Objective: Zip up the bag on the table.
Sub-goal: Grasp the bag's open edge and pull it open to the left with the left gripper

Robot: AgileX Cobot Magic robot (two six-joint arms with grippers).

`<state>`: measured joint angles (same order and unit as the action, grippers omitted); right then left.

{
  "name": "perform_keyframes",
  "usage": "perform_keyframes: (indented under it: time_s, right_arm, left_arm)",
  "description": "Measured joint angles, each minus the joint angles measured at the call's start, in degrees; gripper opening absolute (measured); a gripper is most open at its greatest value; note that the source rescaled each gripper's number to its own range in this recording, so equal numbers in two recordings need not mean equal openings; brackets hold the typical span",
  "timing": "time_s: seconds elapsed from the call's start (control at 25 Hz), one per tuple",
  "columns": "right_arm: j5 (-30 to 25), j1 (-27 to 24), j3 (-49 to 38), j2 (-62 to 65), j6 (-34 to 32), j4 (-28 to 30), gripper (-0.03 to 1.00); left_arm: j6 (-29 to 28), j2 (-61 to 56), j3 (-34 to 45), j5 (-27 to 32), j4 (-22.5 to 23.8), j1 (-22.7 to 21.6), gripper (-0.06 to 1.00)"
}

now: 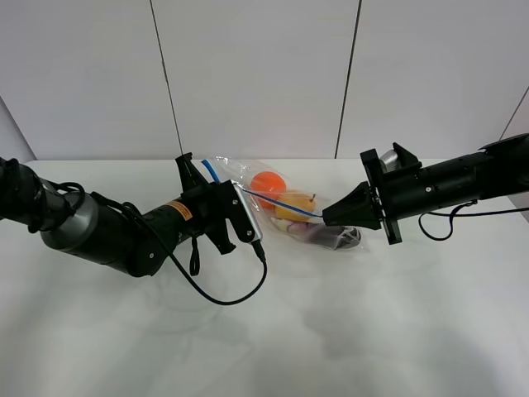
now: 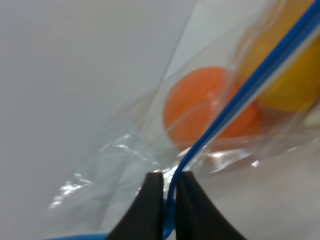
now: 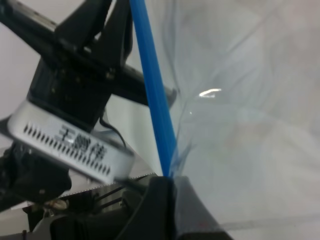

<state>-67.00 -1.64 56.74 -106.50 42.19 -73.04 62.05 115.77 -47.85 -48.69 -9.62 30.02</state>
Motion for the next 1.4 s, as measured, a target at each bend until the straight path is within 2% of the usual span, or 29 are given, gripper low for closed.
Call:
perform_keyframes:
  time_s: [0.28, 0.68, 1.12, 1.2, 1.32, 1.4]
  right_arm:
    - [0.2, 0.1, 0.1, 1.5, -1.2, 1.3, 0.0]
    - [0.5, 0.1, 0.1, 1.5, -1.9, 3.2, 0.0]
    - [0.7, 0.1, 0.1, 1.5, -2.0, 3.2, 0.0]
    - [-0.1, 0.1, 0.1, 1.5, -2.0, 4.8, 0.0]
    - [-1.5, 0.0, 0.0, 1.6, -2.1, 6.4, 0.0]
    - [-1.6, 0.0, 0.0, 1.7, -2.2, 6.6, 0.0]
  left_arm:
    - [1.2, 3.2, -4.6, 0.0, 2.2, -2.7, 0.0]
    - [2.8, 7.7, -4.9, -2.8, 3.7, -8.9, 0.0]
    - [2.1, 7.8, -5.0, -3.0, 4.6, -9.2, 0.02]
    - [0.2, 7.8, -5.0, -3.0, 3.2, -9.6, 0.11]
    - [-3.4, 8.0, -5.0, -2.9, 0.1, -11.1, 0.43]
    - [-4.5, 8.1, -5.0, -2.9, -1.6, -11.2, 0.57]
